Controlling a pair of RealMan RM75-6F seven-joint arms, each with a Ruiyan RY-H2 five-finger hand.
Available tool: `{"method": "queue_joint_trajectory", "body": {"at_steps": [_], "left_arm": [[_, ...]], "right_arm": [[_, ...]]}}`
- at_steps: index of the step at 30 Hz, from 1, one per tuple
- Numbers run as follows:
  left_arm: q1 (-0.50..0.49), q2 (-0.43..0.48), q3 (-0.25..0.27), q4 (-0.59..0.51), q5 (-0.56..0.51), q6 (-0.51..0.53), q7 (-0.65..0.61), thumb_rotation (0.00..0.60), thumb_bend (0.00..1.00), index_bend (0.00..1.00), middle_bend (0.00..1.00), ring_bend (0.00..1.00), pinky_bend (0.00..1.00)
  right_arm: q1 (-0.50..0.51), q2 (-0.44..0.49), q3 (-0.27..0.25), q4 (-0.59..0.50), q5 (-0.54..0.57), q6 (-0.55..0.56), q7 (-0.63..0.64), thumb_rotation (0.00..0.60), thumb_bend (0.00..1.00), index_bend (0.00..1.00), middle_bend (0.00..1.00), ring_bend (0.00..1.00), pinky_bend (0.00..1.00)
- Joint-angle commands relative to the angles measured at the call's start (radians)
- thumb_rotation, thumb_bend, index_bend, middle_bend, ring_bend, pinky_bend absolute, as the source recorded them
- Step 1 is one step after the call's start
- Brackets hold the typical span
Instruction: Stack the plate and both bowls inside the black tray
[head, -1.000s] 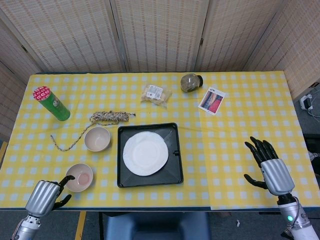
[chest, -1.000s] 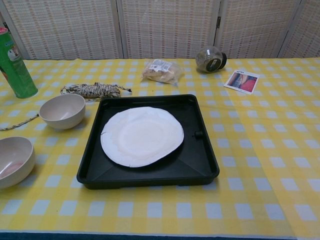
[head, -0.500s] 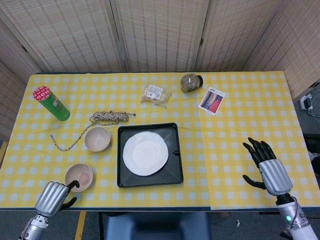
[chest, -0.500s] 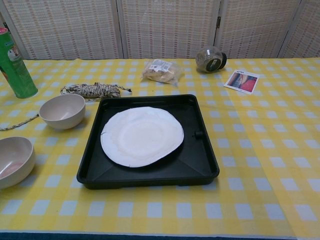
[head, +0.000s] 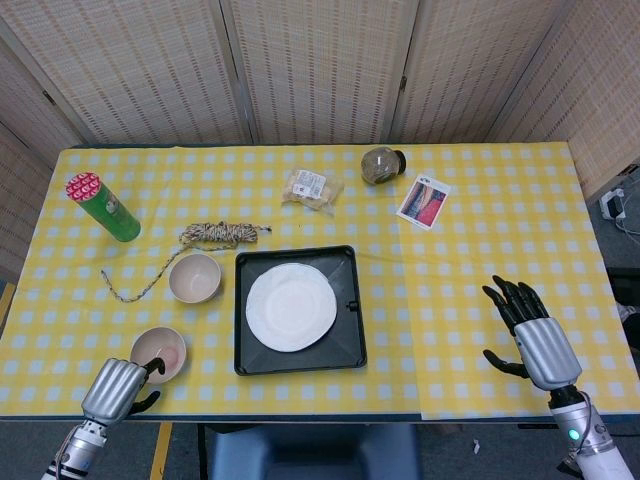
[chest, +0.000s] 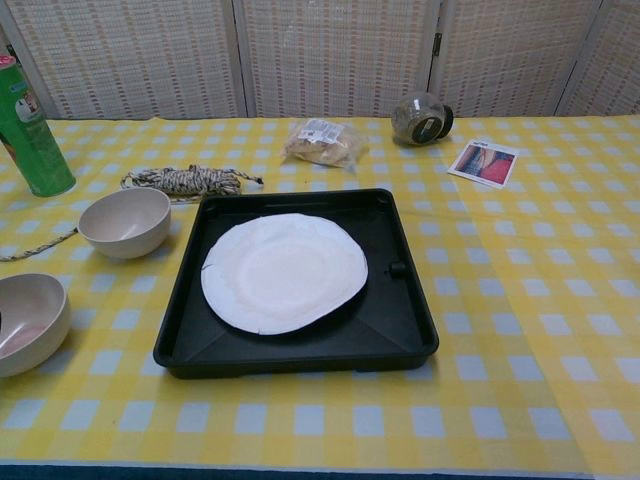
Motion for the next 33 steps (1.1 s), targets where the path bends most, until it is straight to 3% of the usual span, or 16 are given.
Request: {"method": "queue_joint_trajectory", "body": {"at_steps": [1,11,18,33], "left_arm": [[-0.009,-0.004,-0.003,0.009,-0.007,-0.011,-0.01,0.6,0.33,0.53,1.0,0.95,1.0],[-0.024,-0.013,0.002,0.032,-0.012,-0.022,-0.015,0.6,0.38,0.55,1.0,0.95,1.0],[-0.026,-0.007,0.008,0.025,-0.003,-0.005,-0.02,0.6,0.46,0.62,1.0,0.96,1.0],[-0.02,-0.013,0.01,0.037,0.032,0.07,-0.049,0.6,0.46,0.62,1.0,0.96,1.0]], "right_arm": [[0.002,-0.003,0.001,0.003,0.004,-0.011,-0.002,0.6,0.25,0.0,0.0,0.0,0.0],[0.009,-0.012,0.003,0.009,0.01,-0.039,-0.013,0.6,0.25,0.0,0.0,0.0,0.0],[0.009,-0.012,0.006,0.01,0.013,-0.045,-0.012,0.6,0.25,0.01,0.0,0.0,0.0],[0.006,-0.01,0.008,0.003,0.008,-0.046,-0.011,0.6,0.25,0.0,0.0,0.0,0.0]]}}
